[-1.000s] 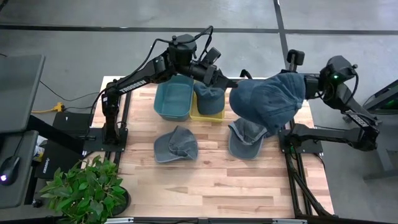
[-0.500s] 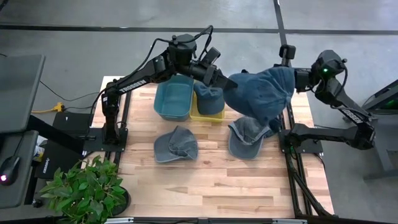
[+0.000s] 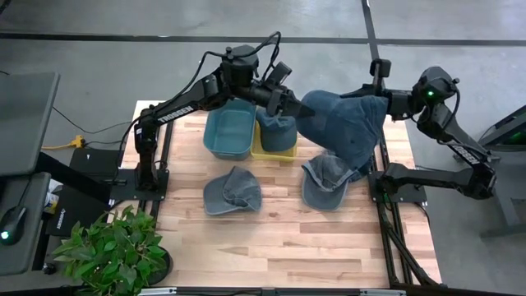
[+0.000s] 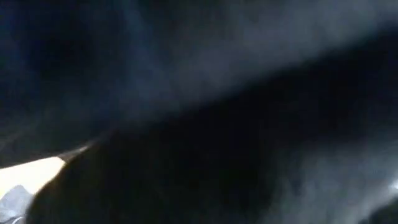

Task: Pick & Place hat
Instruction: Put the bottom blue cap into the yellow bin

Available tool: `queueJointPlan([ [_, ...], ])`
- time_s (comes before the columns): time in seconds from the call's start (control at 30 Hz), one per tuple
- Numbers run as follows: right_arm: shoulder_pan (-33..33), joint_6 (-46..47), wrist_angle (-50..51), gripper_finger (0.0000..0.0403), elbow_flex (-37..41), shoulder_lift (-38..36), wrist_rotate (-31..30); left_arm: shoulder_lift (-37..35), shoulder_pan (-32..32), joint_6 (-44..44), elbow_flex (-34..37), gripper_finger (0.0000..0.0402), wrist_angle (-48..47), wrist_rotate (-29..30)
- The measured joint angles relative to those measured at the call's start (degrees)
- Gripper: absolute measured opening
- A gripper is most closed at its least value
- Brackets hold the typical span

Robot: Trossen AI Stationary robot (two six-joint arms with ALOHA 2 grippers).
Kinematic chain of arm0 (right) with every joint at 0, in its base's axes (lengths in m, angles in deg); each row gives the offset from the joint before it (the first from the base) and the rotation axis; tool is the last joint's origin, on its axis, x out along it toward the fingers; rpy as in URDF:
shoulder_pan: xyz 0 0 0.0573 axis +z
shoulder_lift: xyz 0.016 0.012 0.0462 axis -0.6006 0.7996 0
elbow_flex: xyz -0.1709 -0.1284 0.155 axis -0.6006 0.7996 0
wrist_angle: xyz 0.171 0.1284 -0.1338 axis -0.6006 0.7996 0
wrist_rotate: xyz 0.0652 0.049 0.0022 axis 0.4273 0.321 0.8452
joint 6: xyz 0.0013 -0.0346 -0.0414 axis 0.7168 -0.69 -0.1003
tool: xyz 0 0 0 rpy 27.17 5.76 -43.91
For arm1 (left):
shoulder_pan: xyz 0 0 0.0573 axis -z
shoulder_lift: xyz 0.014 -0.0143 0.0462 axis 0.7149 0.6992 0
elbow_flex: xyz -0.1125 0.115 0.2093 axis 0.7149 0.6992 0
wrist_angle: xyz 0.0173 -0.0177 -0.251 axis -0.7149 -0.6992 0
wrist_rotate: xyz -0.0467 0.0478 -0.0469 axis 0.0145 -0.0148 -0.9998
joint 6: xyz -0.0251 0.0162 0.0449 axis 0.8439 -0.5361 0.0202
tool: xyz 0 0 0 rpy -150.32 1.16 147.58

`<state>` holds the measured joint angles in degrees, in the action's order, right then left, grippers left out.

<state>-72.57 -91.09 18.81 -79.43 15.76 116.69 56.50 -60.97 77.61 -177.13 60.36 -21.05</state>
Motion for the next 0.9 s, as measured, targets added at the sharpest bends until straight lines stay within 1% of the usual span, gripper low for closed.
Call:
queueJointPlan([
  [0.1, 0.0, 3.8, 0.5, 0.0045, 0.0, -0.1, -4.5, 0.0, -0.1, -1.2, 0.0, 0.0007, -0.2, 1.0],
  [0.23, 0.0, 10.6, 0.8, 0.0098, 0.0, -0.6, -15.1, 0.0, -0.3, -2.2, 0.0, 0.0007, -0.3, 2.5],
  [0.27, 0.1, 12.4, 0.9, 0.0112, 0.1, -0.8, -17.9, 0.0, -0.3, -2.5, 0.0, 0.0007, -0.3, 3.0],
  [0.37, 0.0, 16.3, 1.6, 0.0154, 0.1, -1.9, -29.1, 0.0, -0.2, -3.7, 0.0, 0.0007, -0.4, 3.2],
  [0.43, -0.4, 17.1, 2.4, 0.0180, 0.1, -2.6, -36.8, 0.0, 0.0, -4.0, 0.0, 0.0006, -1.1, 1.8],
  [0.53, -0.4, 17.2, 3.2, 0.0211, 0.1, -3.7, -44.9, 0.0, 0.0, -4.8, 0.0, 0.0006, -1.7, 2.9],
  [0.63, -0.3, 17.4, 3.9, 0.0229, 0.1, -4.8, -52.3, 0.0, 0.0, -6.7, 0.0, 0.0006, -2.6, 5.4],
  [0.73, -0.4, 20.7, 4.6, 0.0235, 0.1, -6.0, -60.0, 0.1, 0.0, -8.8, 0.0, 0.0006, -3.0, 8.8],
  [0.83, -0.4, 25.3, 6.7, 0.0235, 0.0, -7.5, -65.8, 0.1, -0.1, -11.6, 0.0, 0.0006, -3.2, 12.9],
  [0.9, -0.4, 29.0, 9.3, 0.0236, 0.0, -8.5, -68.2, 0.1, -0.6, -14.2, 0.0, 0.0006, -3.9, 15.5],
])
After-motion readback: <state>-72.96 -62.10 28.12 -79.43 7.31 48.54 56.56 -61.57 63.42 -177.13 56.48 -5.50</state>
